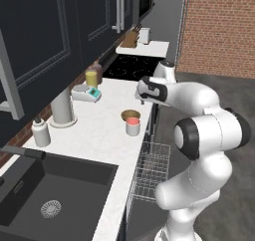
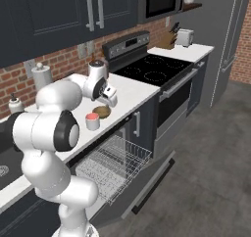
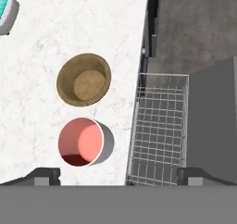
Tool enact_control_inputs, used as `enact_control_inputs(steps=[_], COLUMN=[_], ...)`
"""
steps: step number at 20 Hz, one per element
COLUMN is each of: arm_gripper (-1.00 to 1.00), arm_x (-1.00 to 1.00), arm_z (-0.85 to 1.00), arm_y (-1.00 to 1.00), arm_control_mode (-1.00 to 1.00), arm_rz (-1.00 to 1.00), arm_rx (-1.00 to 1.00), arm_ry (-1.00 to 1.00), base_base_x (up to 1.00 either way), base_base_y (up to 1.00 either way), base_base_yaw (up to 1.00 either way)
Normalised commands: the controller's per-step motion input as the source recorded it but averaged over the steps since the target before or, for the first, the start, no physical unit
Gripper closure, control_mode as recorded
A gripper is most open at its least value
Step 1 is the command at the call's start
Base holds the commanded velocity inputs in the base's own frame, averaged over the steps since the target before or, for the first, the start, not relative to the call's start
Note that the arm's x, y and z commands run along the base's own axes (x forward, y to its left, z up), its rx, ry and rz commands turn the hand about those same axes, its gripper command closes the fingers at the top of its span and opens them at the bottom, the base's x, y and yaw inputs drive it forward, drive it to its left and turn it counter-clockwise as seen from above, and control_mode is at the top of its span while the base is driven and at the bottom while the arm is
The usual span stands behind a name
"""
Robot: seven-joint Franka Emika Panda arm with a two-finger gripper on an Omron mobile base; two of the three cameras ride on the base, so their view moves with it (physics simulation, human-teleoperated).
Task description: Pick up the cup and bowl from the counter, place them in the dishwasher, and close the dishwasher door.
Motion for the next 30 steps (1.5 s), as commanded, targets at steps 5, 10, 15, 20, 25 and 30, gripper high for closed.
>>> enact_control_inputs(steps=[5, 10, 15, 20, 25, 30], arm_gripper=[-1.0, -1.0, -1.0, -1.0, -1.0, -1.0], arm_x=[0.0, 0.0, 0.0, 0.0, 0.0, 0.0], arm_z=[-0.39, -0.32, -0.22, -0.14, -0.2, -0.26], arm_y=[0.0, 0.08, 0.14, 0.13, 0.07, 0.03], arm_control_mode=[-1.0, -1.0, -1.0, -1.0, -1.0, -1.0], arm_rz=[-0.02, 0.0, 0.0, 0.0, 0.0, 0.0], arm_rx=[0.0, 0.01, 0.05, 0.05, 0.02, 0.0], arm_ry=[0.0, 0.0, 0.0, 0.0, 0.0, 0.0], base_base_x=[0.0, 0.0, 0.0, 0.0, 0.0, 0.0], base_base_y=[0.0, 0.0, 0.0, 0.0, 0.0, 0.0], base_base_yaw=[0.0, 0.0, 0.0, 0.0, 0.0, 0.0])
